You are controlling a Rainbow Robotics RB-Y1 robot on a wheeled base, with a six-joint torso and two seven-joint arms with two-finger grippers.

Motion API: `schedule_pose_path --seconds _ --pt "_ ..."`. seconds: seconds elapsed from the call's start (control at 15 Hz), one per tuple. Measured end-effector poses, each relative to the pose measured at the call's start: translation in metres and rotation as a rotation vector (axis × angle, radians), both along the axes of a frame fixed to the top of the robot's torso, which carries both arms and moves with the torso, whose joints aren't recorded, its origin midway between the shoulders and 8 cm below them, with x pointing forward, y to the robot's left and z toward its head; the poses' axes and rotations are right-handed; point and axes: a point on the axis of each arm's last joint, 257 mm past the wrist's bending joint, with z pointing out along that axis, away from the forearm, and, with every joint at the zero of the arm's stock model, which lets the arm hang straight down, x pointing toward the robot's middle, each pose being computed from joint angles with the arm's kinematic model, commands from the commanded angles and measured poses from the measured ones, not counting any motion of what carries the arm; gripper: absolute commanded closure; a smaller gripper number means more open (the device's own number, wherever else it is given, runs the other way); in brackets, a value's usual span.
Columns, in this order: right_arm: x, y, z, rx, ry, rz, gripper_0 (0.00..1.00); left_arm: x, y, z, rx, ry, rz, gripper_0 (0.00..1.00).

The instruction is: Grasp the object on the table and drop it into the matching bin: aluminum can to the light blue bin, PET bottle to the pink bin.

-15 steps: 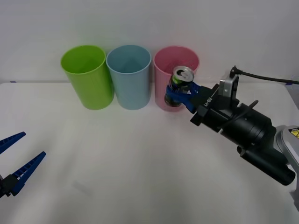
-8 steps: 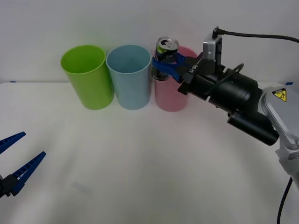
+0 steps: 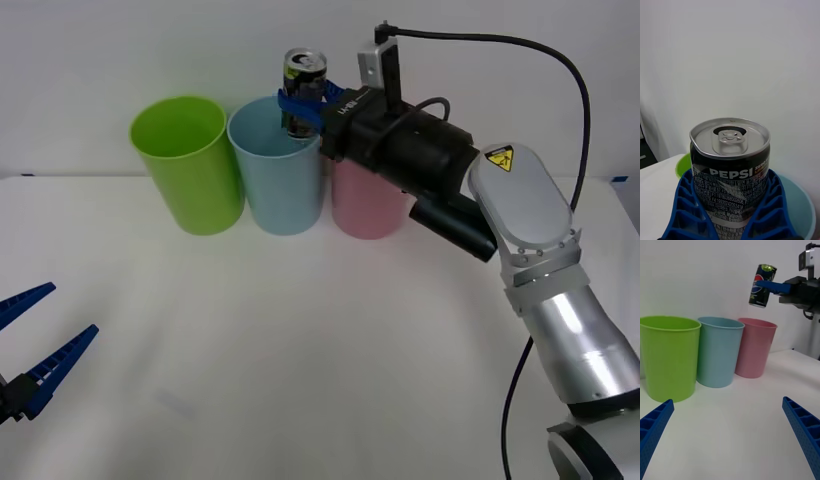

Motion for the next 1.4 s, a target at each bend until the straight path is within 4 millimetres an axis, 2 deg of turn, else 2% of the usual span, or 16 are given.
schedule_pose_path --seconds 0.47,0.87,1.07,1.4 --pt "0.043 0.042 0.006 0.011 0.016 -0.114 1.00 0.000 0.000 0.000 0.000 0.000 0.000 0.00" --pt "0.082 0.035 0.000 -0.028 0.033 -0.208 1.00 0.000 0.000 0.000 0.000 0.000 0.000 0.00" --pt "0.087 0.033 0.000 -0.040 0.030 -0.222 1.00 0.000 0.000 0.000 0.000 0.000 0.000 0.00" --pt "0.083 0.041 -0.006 -0.062 0.028 -0.202 1.00 0.000 0.000 0.000 0.000 0.000 0.000 0.00"
